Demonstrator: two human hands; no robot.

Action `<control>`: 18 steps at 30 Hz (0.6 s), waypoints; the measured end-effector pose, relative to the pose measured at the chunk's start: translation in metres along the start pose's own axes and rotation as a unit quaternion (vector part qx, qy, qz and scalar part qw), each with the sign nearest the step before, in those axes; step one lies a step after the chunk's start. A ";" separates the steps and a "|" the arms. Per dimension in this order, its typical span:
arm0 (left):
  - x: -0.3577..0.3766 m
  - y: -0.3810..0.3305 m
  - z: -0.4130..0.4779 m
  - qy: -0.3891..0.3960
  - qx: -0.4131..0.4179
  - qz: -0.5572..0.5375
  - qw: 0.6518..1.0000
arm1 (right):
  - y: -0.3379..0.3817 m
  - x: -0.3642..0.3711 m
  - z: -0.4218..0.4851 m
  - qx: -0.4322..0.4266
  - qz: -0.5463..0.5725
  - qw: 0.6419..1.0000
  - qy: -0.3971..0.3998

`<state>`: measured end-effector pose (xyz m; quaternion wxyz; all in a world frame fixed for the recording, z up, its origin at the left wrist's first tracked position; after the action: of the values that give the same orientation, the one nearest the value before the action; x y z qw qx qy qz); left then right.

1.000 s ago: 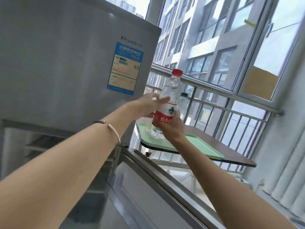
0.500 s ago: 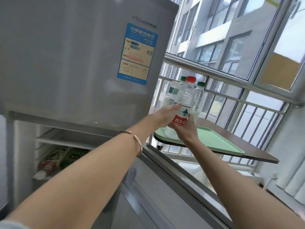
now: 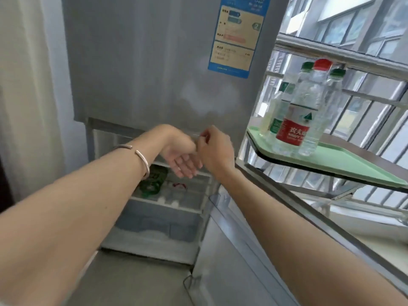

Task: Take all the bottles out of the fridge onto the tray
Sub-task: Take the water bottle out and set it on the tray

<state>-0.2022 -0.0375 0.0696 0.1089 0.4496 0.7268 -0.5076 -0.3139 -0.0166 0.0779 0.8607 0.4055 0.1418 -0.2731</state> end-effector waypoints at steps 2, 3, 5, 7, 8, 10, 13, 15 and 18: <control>0.001 0.055 0.015 -0.001 -0.070 0.013 0.997 | -0.007 0.051 -0.015 0.039 -0.010 0.996 0.081; 0.004 0.076 0.022 -0.009 -0.095 0.026 0.995 | -0.013 0.071 -0.022 0.059 -0.017 0.992 0.112; 0.012 0.117 0.041 -0.039 -0.129 0.046 0.990 | -0.034 0.116 -0.035 0.113 -0.033 0.976 0.182; 0.015 0.152 0.069 -0.107 -0.129 0.038 0.985 | -0.065 0.158 -0.043 0.166 -0.060 0.951 0.255; 0.015 0.164 0.082 -0.148 -0.120 0.031 0.981 | -0.080 0.173 -0.046 0.185 -0.079 0.938 0.282; 0.014 0.181 0.109 -0.219 -0.098 0.024 0.970 | -0.115 0.200 -0.052 0.217 -0.101 0.917 0.320; 0.018 0.192 0.138 -0.259 -0.074 0.022 0.963 | -0.160 0.225 -0.058 0.242 -0.135 0.893 0.355; 0.019 0.206 0.171 -0.258 -0.064 0.009 0.964 | -0.190 0.244 -0.058 0.244 -0.174 0.877 0.376; 0.025 0.222 0.201 -0.244 -0.052 -0.012 0.968 | -0.225 0.265 -0.059 0.257 -0.208 0.862 0.384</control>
<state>-0.1068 -0.1744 -0.1799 0.3002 0.2971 0.7092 -0.5644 -0.2321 -0.1827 -0.2227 0.5266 0.6462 0.4669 -0.2952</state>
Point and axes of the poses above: each hand's wrist, its own z-axis towards the middle knuckle, its own x-axis out of the palm, y = z × x, the point moved 3 cm from there along z, towards the middle knuckle, and after that the axes turned 11 degrees about z, right-handed, at the moved point
